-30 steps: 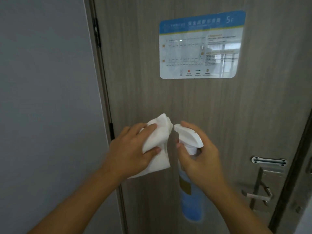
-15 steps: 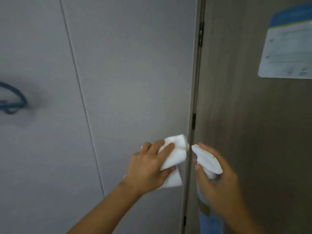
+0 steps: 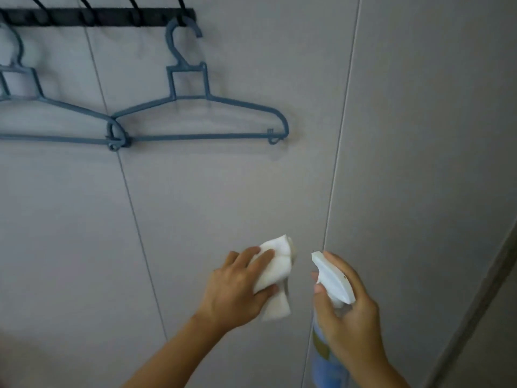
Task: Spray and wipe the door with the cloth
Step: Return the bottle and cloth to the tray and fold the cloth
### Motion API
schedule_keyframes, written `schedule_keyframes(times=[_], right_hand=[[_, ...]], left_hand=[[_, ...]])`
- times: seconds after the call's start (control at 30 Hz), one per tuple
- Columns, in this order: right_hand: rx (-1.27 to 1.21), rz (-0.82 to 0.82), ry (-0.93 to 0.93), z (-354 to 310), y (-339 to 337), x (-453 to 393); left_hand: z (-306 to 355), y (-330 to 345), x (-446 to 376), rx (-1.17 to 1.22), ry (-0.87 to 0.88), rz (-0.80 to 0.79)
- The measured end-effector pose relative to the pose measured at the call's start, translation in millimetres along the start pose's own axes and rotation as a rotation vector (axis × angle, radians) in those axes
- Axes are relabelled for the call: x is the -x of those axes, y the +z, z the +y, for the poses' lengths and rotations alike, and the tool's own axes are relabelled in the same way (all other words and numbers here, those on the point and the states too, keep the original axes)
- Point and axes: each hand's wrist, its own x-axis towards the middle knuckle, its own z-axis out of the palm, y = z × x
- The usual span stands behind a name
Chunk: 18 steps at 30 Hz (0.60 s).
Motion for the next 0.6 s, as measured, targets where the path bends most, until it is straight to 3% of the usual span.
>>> schedule_keyframes(times=[0.3,0.6], right_hand=[[-0.044,-0.276,0.095,-12,194,80],[-0.115,-0.399,0.115,-60,408,173]], left_hand=[[-167,-62,157,-0.079,-0.269,-0.076],[-356,-156,300,-0.137,-0.427,-0.117]])
